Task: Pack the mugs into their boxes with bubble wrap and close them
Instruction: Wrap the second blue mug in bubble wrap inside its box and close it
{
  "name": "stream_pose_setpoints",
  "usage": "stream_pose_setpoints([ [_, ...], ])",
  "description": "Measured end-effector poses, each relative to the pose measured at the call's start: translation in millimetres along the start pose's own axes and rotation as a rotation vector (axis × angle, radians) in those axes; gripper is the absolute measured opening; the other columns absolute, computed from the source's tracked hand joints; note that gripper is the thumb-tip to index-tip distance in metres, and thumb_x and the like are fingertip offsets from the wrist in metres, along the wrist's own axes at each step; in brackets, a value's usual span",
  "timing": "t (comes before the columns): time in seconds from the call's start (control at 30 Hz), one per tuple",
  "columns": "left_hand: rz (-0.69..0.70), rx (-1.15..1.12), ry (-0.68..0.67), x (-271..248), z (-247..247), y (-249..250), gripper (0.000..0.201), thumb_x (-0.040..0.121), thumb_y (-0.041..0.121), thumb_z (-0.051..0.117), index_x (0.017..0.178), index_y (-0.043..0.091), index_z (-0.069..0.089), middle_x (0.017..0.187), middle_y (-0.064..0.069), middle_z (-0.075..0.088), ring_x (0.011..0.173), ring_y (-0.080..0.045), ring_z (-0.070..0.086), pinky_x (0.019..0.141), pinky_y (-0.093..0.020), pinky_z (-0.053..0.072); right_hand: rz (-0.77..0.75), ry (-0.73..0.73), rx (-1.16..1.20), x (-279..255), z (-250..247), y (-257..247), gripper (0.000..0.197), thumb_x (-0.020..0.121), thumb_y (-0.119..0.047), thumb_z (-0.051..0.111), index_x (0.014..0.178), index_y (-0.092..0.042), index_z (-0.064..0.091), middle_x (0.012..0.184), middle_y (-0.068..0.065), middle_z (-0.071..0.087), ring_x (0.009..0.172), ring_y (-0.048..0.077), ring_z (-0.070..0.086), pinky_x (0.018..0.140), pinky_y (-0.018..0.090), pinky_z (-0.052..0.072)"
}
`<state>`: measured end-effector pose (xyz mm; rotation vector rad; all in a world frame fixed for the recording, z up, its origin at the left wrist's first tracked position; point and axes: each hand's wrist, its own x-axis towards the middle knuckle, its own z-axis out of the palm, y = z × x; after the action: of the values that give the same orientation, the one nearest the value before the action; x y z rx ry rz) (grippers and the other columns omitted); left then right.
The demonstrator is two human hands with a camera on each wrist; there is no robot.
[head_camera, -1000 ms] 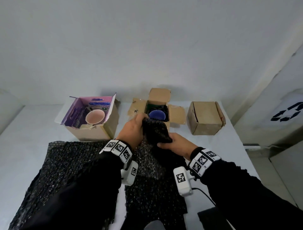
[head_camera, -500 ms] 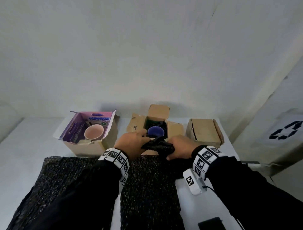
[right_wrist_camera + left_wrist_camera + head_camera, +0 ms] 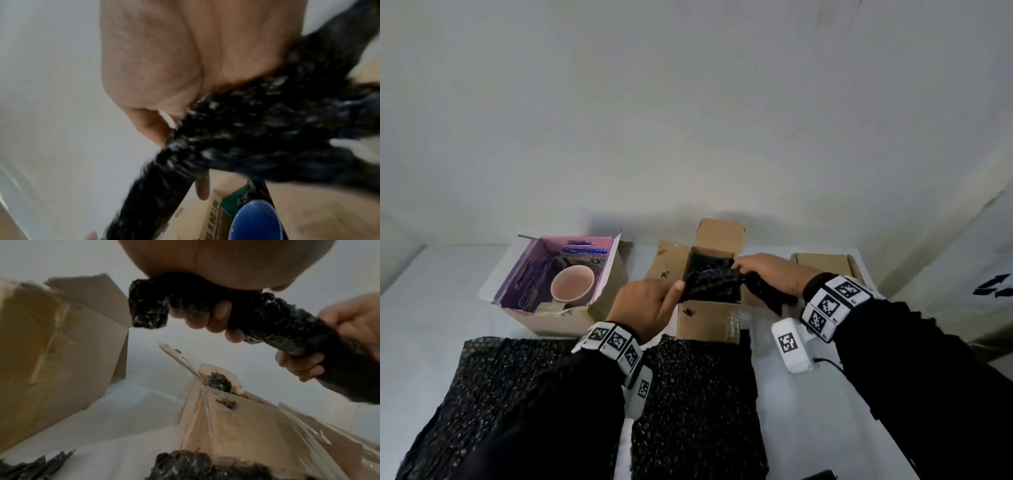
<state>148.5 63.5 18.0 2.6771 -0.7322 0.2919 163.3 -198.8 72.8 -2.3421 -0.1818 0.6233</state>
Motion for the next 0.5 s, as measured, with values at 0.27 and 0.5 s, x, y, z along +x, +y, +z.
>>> stream_pose_setpoints([
  [0.27, -0.004, -0.085, 0.065, 10, 10, -18, 0.026, 0.085, 0.034, 0.053, 0.108, 0.026, 0.057, 0.091, 0.005, 0.063, 0.063, -0.021, 0.062, 0.052, -0.034, 0.053, -0.262, 0.533, -0.474, 61, -2, 12, 0.013, 0.085, -0.019, 0.063, 0.094, -0.027, 0.058, 0.096, -0.008, 0.048, 0.098, 0.021, 0.041, 0.081, 0.037, 0.032],
  [0.5, 0.110, -0.046, -0.007, 12, 40, -23, 0.028, 0.071, 0.003, 0.072, 0.096, 0.018, 0.072, 0.090, -0.002, 0.056, 0.079, -0.022, 0.056, 0.054, -0.035, 0.053, -0.486, 0.513, -0.469, 103, 54, 2, 0.011, 0.079, -0.005, 0.056, 0.088, -0.010, 0.057, 0.089, 0.009, 0.049, 0.071, 0.025, 0.049, 0.055, 0.030, 0.034],
])
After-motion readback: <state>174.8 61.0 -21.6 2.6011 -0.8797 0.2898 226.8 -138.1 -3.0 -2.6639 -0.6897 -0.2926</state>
